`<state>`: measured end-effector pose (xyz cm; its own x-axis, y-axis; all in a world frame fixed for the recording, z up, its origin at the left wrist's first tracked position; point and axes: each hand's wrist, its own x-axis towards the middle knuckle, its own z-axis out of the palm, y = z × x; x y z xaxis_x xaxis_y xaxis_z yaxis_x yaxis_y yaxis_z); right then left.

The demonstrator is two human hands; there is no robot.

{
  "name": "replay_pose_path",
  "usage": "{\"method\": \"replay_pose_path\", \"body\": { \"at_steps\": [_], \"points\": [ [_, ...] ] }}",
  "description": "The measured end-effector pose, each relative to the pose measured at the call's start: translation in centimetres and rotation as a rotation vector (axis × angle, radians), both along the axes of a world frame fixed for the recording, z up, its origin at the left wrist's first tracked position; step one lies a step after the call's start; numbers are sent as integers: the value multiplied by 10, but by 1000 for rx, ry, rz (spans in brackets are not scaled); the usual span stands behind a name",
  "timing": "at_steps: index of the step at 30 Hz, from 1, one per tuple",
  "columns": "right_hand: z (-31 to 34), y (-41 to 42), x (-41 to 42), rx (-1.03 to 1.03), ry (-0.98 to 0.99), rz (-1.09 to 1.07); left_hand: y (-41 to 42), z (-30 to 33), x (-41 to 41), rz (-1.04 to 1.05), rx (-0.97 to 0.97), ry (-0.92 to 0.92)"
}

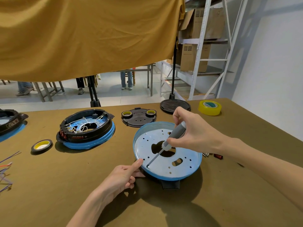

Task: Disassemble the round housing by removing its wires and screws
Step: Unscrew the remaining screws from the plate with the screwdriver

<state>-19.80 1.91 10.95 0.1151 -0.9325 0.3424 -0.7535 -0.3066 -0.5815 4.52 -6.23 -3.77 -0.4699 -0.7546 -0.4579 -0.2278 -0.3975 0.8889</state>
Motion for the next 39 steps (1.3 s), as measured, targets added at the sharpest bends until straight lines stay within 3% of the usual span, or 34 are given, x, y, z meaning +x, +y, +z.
{"method": "replay_pose_path", "body": {
  "at_steps": [3, 8, 10, 18, 23, 26, 31, 39],
  "points": [
    [11, -2, 8, 62, 54, 20, 0, 1, -1, -4, 3, -7],
    [34, -15, 49, 25, 501, -81, 1, 2, -2, -5, -8, -37],
    [41, -23, 69, 25, 592, -144, 2, 3, -2, -6, -6, -45],
    [51, -50, 97, 133, 599, -95, 0, 1, 4, -37, -24, -66],
    [62, -47, 90, 277, 541, 121, -2, 0, 4, -70, -27, -75],
    [71, -43, 86, 358, 628, 198, -2, 0, 3, -74, -31, -80],
    [67, -38, 84, 105, 863, 26, -2, 4, 3, -83, 17, -71],
    [74, -40, 76, 270, 698, 245, 0, 7, 4, -79, 28, -49]
  ]
}}
